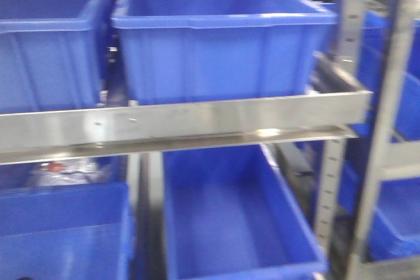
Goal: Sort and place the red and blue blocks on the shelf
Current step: 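Turn the base and approach the shelf of blue bins, then position the held cubes over two blue bins with both grippers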
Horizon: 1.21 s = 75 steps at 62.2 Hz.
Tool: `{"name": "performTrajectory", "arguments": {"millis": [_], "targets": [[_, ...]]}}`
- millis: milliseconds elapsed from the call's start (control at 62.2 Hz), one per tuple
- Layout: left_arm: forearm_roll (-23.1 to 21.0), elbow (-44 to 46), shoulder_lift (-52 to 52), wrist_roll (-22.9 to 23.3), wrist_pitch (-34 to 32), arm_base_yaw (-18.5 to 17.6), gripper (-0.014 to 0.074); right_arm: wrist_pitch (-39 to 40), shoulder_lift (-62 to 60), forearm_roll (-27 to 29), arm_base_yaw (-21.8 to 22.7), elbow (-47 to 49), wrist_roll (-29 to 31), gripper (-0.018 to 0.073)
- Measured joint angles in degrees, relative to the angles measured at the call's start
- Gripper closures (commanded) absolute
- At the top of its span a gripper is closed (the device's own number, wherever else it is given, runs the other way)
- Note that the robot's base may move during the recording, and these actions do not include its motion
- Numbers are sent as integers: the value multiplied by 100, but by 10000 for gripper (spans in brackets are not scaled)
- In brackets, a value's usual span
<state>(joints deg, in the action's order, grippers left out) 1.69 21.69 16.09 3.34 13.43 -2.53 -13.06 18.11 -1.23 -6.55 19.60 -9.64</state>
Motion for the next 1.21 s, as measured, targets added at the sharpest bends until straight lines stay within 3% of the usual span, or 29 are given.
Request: {"name": "performTrajectory", "arguments": {"millis": [1205], "targets": [[0,0,0,0,0,0,464,0,0,9,0,0,0,508]]}}
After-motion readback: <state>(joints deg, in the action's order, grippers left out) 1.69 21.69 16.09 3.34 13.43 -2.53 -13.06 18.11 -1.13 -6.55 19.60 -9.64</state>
